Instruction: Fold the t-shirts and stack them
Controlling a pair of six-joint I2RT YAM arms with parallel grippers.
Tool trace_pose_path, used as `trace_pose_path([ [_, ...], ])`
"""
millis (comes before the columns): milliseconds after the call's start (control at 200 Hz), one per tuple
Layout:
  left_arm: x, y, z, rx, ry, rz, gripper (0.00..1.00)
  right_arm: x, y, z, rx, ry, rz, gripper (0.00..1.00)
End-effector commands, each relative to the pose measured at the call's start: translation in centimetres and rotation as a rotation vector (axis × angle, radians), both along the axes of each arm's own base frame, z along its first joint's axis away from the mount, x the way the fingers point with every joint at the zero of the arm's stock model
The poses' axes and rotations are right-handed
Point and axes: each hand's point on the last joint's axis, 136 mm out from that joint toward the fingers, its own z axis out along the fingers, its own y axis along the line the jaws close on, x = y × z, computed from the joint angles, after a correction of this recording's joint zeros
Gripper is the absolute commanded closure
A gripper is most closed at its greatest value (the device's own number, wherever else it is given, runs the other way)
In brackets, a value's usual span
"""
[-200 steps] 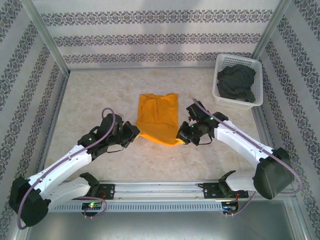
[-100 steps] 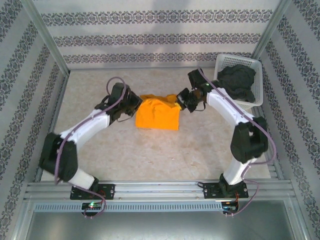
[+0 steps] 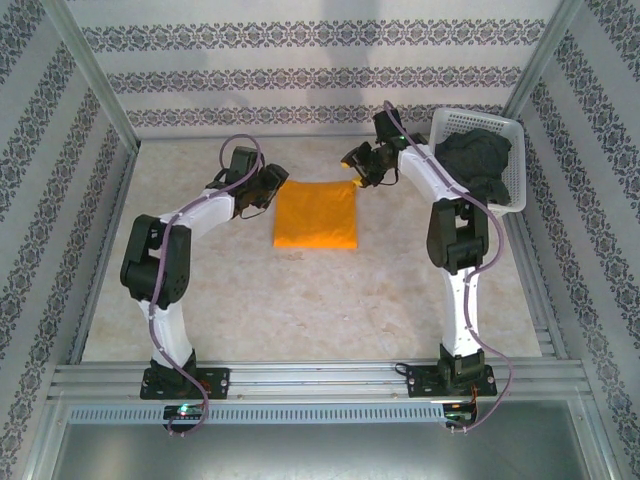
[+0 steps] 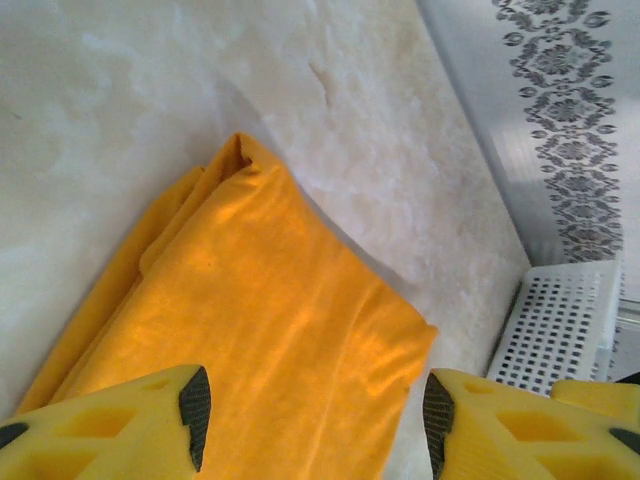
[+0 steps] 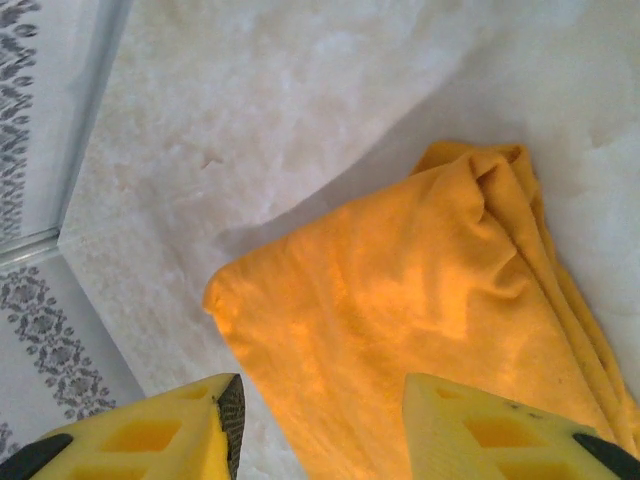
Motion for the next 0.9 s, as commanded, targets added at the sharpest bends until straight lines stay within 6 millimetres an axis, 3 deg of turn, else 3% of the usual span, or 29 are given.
trace_pose_path([
  [0, -3.8, -0.4, 2.8, 0.0, -0.012, -0.008, 0.41, -3.1, -1.0, 5.9, -0.038, -0.141, 0.073, 0.52],
  [55, -6.7, -1.1, 2.3, -0.014, 0.035, -0.003, 0.42, -5.1, -1.8, 6.4, -0.041, -0.188, 0.059, 0.51],
  [70, -7.5, -1.3, 2.2, -0.021, 0.045, 0.003, 0.42, -5.5, -1.9, 7.4, -0.033, -0.222, 0.053, 0.51],
  [175, -12.8, -3.3, 0.4, -0.065, 0.092, 0.055, 0.4, -9.9, -2.2, 8.0, 0.028, -0.345, 0.046, 0.48],
  [285, -14.8, -6.1, -2.0, -0.108, 0.121, 0.084, 0.37, -14.3, -2.2, 6.7, 0.067, -0.364, 0.059, 0.46],
  [445, -13.4, -8.2, -5.2, -0.19, 0.14, 0.179, 0.35, -17.5, -2.5, 5.0, 0.095, -0.318, 0.071, 0.46],
  [555, -11.8, -9.3, -5.9, -0.219, 0.134, 0.219, 0.35, -18.1, -2.8, 5.1, 0.077, -0.308, 0.083, 0.46],
  [679, -10.6, -9.1, -7.7, -0.219, 0.138, 0.293, 0.36, -18.4, -3.0, 5.3, 0.069, -0.306, 0.089, 0.46],
  [899, -7.3, -9.2, -9.1, -0.249, 0.096, 0.351, 0.53, -19.4, -3.2, 4.9, 0.069, -0.289, 0.095, 0.47],
])
